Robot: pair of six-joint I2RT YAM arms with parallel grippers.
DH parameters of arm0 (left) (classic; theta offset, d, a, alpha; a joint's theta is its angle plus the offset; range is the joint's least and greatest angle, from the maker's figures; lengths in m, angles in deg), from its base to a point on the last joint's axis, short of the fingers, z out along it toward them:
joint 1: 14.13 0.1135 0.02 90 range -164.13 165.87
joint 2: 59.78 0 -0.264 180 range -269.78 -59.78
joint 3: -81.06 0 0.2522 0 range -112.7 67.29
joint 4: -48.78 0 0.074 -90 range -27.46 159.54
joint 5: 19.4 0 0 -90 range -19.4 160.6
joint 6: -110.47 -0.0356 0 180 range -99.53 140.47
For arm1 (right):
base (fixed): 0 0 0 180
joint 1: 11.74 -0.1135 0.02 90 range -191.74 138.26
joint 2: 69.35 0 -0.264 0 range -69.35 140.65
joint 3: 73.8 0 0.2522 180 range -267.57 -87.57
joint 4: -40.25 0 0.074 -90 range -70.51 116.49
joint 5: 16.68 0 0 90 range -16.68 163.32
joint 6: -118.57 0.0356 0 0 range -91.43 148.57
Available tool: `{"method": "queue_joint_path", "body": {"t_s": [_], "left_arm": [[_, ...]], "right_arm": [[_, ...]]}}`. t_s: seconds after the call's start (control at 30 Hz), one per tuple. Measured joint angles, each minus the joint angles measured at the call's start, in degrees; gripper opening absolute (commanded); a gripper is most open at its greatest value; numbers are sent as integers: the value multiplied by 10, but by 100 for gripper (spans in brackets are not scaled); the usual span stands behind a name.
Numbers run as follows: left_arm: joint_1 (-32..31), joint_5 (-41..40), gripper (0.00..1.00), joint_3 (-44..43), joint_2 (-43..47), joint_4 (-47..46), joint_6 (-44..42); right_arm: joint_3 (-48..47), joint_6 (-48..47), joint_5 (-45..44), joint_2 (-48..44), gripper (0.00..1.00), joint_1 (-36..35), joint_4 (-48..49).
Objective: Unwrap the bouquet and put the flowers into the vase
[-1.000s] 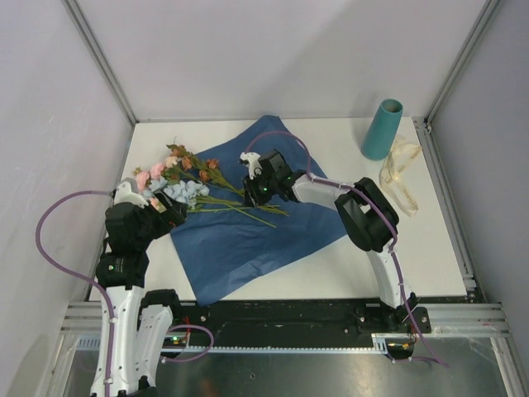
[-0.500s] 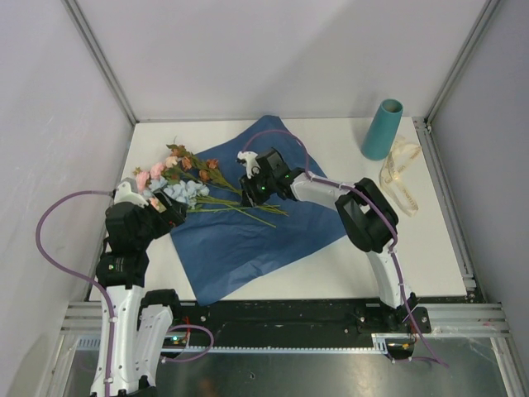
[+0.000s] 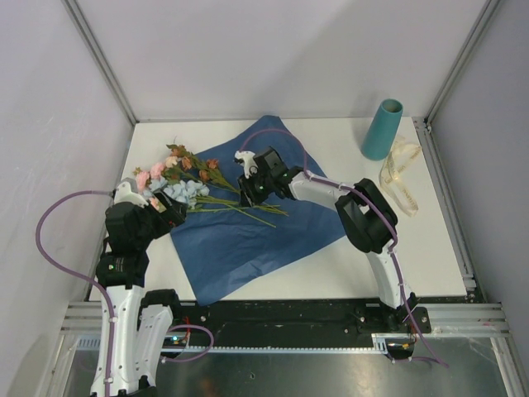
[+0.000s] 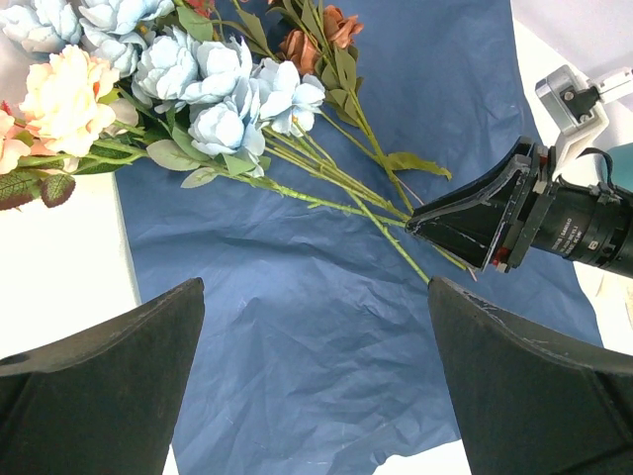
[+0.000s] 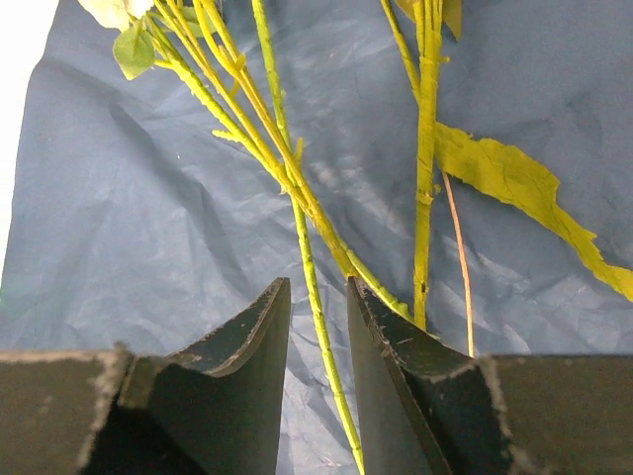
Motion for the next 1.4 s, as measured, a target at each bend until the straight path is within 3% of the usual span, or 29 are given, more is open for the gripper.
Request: {"method": "queue_joint_path", "body": {"t_s": [0.47,1.07,1.4], "left_arm": [[0,0,100,0,0,0,0],[0,2,100,0,-8,0,0],[0,4,100,0,-17,0,0]], "right_arm": [[-26,-15,-17,23,38,-2,-20],[-59,-40,-39,49,31,-18,-42],[-69,-50,-38,59,1,-18,-38]]}}
